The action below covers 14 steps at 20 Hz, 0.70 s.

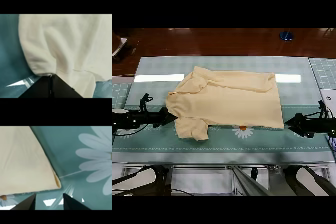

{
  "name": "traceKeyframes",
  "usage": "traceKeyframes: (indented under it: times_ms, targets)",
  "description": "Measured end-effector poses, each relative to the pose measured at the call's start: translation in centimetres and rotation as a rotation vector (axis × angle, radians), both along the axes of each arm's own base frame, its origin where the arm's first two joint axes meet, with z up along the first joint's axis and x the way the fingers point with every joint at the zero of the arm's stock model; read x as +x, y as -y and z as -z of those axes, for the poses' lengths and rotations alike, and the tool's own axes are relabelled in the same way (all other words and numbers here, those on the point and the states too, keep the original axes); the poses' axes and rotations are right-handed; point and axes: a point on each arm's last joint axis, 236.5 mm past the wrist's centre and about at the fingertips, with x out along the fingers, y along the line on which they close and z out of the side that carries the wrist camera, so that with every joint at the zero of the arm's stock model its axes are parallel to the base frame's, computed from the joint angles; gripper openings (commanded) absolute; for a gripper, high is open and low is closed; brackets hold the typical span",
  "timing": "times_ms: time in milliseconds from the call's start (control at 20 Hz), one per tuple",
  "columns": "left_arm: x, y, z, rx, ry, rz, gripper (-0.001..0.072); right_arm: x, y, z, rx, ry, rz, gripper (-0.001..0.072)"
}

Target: Fold the shirts.

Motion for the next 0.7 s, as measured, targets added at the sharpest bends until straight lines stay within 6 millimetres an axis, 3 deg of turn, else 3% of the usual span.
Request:
traceKeyframes:
  times_ms: [250,450,550,600,700]
  targets:
    - [0.2,0.2,-0.3,-0.006,0.004,0.005,0.0016,-0.7,-1.5,1.6,0.056,-0.079,-0.031,0.0403]
    - [0.3,0.3,-0.4,-0.012,0.005,0.005,0.0016,1.4,-3.1,2.3,0.111,-0.058,-0.011,0.0385]
    - [0.2,0.3,-0.4,-0.015,0.004,0.006,0.0016,2.6,-3.8,2.8,0.118,-0.049,-0.022,0.0200]
    - [0.2,0.3,-0.4,-0.015,0.004,0.005,0.0016,3.2,-4.1,3.0,0.115,-0.044,-0.033,0.0039]
    - [0.3,0.4,-0.5,-0.018,0.004,0.003,0.0016,4.9,-4.4,3.0,0.096,-0.017,-0.058,0.0022]
